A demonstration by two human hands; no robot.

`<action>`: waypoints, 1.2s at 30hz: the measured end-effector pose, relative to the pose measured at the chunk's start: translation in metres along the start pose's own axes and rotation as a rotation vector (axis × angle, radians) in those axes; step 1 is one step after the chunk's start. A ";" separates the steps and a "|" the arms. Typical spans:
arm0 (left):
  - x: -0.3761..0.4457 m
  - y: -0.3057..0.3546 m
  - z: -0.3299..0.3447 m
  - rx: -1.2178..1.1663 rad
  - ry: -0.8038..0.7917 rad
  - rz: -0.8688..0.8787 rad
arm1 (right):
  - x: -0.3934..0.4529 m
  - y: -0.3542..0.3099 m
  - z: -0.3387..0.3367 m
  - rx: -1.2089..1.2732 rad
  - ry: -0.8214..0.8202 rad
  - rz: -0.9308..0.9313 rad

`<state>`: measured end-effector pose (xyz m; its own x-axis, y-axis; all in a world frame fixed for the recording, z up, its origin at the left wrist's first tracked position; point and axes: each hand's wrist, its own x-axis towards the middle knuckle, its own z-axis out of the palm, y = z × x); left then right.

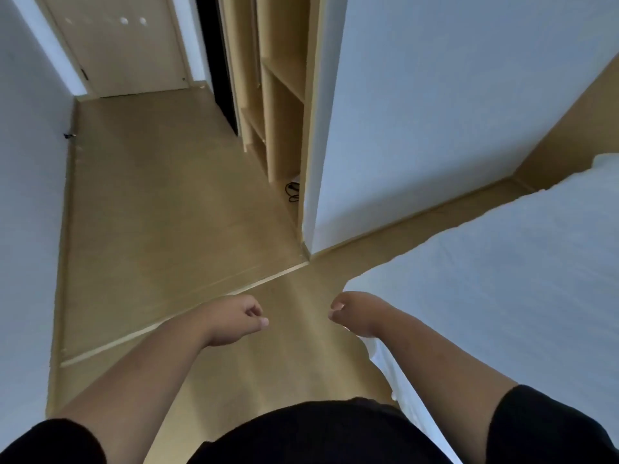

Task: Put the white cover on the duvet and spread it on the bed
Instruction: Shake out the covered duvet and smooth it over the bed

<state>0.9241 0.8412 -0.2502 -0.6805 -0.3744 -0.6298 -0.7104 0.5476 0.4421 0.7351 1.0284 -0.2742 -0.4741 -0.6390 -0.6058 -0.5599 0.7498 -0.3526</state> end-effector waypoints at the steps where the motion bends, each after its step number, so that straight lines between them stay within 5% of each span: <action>1: 0.021 0.010 -0.013 0.014 -0.027 0.034 | 0.007 0.006 -0.008 0.045 0.019 0.038; 9: 0.197 0.127 -0.078 0.265 -0.245 0.249 | 0.085 0.111 -0.082 0.290 0.121 0.337; 15: 0.303 0.212 -0.134 0.385 -0.343 0.244 | 0.186 0.159 -0.176 0.369 0.109 0.367; 23: 0.415 0.283 -0.211 0.366 -0.367 0.266 | 0.290 0.174 -0.293 0.356 0.129 0.339; 36: 0.586 0.484 -0.263 0.823 -0.440 0.595 | 0.367 0.251 -0.402 0.575 0.349 0.628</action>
<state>0.1345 0.6901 -0.2372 -0.6346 0.3229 -0.7021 0.1560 0.9434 0.2928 0.1476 0.9129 -0.2981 -0.8074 -0.0306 -0.5892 0.2501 0.8868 -0.3887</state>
